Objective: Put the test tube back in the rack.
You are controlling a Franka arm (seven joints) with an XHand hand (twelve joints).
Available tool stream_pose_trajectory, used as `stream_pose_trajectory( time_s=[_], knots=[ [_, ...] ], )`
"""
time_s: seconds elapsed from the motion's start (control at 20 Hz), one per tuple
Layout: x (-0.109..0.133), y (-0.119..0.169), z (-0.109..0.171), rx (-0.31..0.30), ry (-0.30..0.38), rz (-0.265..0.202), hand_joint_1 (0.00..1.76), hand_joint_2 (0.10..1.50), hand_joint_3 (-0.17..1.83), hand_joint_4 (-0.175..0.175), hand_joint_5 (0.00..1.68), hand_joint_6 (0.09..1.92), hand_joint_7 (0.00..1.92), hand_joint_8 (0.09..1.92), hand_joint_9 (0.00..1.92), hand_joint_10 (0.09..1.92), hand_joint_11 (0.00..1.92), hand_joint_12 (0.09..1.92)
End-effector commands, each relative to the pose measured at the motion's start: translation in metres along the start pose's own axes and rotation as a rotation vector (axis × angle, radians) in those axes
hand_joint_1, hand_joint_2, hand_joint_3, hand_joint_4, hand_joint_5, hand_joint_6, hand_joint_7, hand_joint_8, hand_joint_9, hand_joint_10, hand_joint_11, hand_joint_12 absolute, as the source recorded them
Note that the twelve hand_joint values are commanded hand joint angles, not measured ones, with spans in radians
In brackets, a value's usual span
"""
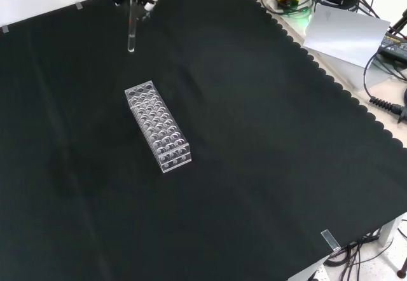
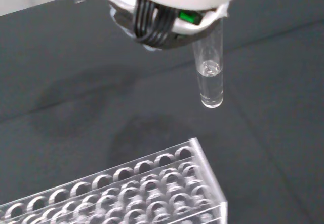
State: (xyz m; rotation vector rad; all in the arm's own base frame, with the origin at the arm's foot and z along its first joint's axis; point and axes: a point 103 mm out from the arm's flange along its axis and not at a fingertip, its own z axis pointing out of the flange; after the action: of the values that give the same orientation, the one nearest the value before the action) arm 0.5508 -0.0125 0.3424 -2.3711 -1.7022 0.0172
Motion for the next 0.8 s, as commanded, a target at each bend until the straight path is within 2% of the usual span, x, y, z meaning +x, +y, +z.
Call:
stream_pose_trajectory(
  time_s=[0.05,0.25,0.8],
  knots=[
    [0.040,0.001,0.012,0.026,0.013,-0.094,1.22,0.69,0.60,-0.175,1.29,0.61,1.67,0.57,1.61,0.69,1.25,0.85],
    [0.045,0.008,0.026,0.049,0.016,-0.095,1.22,0.69,0.60,-0.175,1.29,0.61,1.67,0.57,1.61,0.69,1.25,0.86],
    [0.036,0.033,0.062,0.097,0.008,-0.082,1.22,0.69,0.60,-0.175,1.29,0.61,1.67,0.56,1.61,0.69,1.25,0.86]
  ],
)
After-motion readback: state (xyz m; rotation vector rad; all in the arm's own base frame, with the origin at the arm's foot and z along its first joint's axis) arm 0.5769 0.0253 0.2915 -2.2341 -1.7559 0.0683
